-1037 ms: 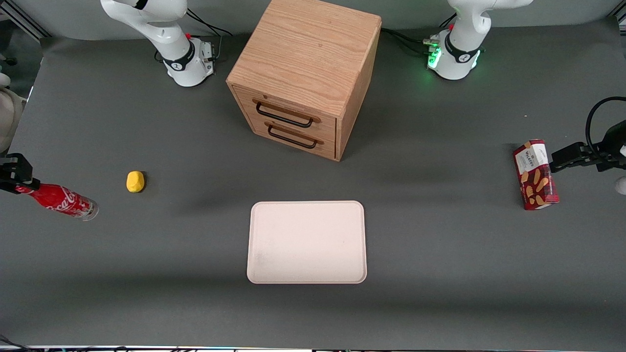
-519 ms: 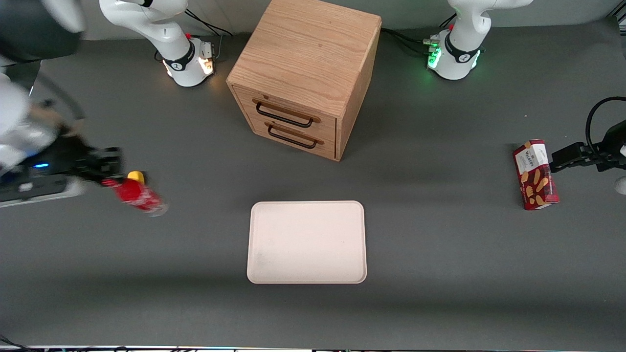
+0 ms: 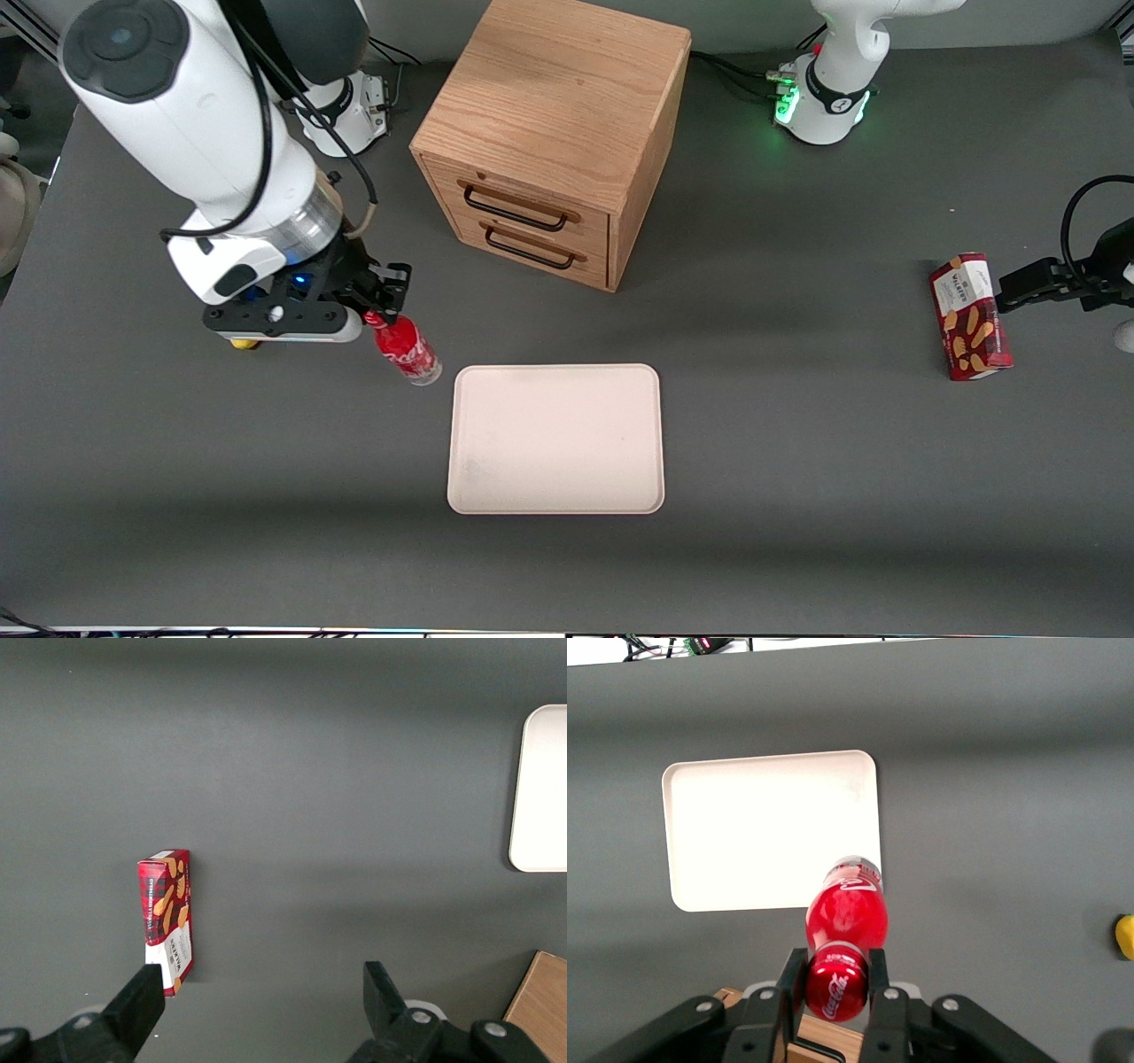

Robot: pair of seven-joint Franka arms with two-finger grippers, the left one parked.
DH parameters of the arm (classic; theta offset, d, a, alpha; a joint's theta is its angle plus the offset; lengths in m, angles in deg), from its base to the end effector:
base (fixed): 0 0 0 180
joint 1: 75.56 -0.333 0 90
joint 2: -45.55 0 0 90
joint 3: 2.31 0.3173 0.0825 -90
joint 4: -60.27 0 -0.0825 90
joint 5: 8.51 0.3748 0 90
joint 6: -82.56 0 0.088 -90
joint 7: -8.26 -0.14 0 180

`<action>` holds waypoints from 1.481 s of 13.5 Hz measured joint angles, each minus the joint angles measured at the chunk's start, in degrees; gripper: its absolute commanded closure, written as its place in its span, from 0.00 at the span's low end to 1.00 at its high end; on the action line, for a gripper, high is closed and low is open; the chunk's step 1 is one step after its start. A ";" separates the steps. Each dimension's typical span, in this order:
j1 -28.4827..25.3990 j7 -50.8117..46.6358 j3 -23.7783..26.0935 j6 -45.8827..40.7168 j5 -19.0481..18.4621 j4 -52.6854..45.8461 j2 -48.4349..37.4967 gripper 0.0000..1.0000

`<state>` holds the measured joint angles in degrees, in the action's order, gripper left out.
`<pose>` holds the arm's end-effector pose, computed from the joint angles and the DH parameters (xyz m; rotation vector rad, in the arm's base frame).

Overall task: Place coke bottle on tray
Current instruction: 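Lower the bottle onto the white tray and open the right gripper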

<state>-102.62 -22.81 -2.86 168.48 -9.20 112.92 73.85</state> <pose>0.6084 0.3037 0.5819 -3.1090 0.1238 -0.1307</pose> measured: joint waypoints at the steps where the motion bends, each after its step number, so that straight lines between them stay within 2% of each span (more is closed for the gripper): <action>1: 0.13 0.00 -0.04 0.75 0.00 -0.01 0.69 1.00; 10: 1.33 -0.10 -0.25 9.69 0.15 0.02 13.52 1.00; 15: 2.92 -0.11 -0.57 13.77 6.23 -0.11 18.33 1.00; 20: 3.40 -0.10 -1.02 16.54 6.56 0.06 21.12 1.00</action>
<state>-99.21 -22.91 -3.88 185.02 -2.64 112.98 94.97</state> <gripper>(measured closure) 0.687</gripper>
